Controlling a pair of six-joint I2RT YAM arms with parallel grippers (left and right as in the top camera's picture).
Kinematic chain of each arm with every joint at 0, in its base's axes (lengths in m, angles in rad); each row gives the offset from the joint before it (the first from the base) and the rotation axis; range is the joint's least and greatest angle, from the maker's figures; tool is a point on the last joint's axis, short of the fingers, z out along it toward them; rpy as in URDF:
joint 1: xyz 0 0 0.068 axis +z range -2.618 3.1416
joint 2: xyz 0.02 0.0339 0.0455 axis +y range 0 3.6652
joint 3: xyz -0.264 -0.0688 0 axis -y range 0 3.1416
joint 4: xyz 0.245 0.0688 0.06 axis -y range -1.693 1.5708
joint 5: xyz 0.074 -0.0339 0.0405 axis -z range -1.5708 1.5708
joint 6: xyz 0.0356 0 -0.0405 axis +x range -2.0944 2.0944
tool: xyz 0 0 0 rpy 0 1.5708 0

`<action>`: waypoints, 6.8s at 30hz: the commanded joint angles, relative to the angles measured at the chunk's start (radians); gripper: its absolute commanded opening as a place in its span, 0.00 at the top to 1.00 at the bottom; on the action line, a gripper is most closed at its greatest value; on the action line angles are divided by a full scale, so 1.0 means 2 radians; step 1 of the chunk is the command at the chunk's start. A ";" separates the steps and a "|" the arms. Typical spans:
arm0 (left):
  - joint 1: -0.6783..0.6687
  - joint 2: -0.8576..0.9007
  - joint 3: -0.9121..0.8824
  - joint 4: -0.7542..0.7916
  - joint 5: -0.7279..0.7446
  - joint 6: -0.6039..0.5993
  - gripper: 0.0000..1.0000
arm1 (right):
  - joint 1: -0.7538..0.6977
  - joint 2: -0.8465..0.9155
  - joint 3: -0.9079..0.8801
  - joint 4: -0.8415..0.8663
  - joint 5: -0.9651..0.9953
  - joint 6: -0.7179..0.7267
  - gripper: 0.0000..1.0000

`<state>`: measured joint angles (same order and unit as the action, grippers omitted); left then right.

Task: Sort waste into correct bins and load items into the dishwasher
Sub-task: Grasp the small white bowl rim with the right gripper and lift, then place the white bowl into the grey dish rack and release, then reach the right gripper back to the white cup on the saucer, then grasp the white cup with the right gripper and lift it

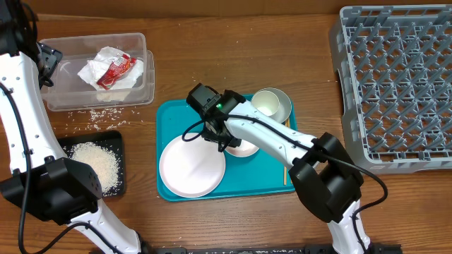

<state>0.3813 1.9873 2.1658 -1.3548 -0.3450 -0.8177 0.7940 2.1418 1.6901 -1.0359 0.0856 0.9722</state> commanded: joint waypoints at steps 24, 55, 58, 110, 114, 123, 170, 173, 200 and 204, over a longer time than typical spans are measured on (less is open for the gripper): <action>-0.002 -0.014 -0.002 0.000 -0.008 -0.010 0.00 | -0.014 -0.012 0.233 -0.193 -0.042 -0.080 0.96; -0.002 -0.014 -0.002 0.000 -0.008 -0.010 0.00 | -0.744 0.013 0.431 -0.110 -0.282 -0.399 0.96; -0.002 -0.014 -0.002 0.000 -0.008 -0.010 0.00 | -0.767 0.035 0.409 -0.067 -0.328 -0.399 0.96; -0.002 -0.014 -0.002 0.000 -0.008 -0.010 0.00 | -0.936 0.052 0.335 -0.086 -0.371 -0.448 0.67; -0.002 -0.014 -0.002 0.000 -0.008 -0.010 0.00 | -0.939 0.016 0.335 -0.107 -0.296 -0.429 0.66; -0.002 -0.014 -0.002 0.000 -0.008 -0.010 0.00 | -0.939 -0.060 0.335 -0.126 -0.256 -0.322 0.66; -0.002 -0.014 -0.002 0.000 -0.008 -0.010 0.00 | -0.120 -0.099 -0.005 0.009 0.013 -0.313 0.46; -0.002 -0.014 -0.002 0.000 -0.008 -0.010 0.00 | -0.119 -0.099 -0.034 0.031 0.013 -0.311 0.53; -0.004 -0.014 -0.002 0.000 -0.008 -0.010 0.00 | -0.118 -0.099 -0.050 0.051 0.021 -0.319 0.96; -0.004 -0.014 -0.002 0.000 -0.008 -0.010 0.00 | -0.118 -0.100 -0.008 0.025 0.020 -0.319 0.96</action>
<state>0.3794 1.9873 2.1658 -1.3548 -0.3450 -0.8177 0.5514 1.9499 1.5860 -0.9627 0.1196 0.3355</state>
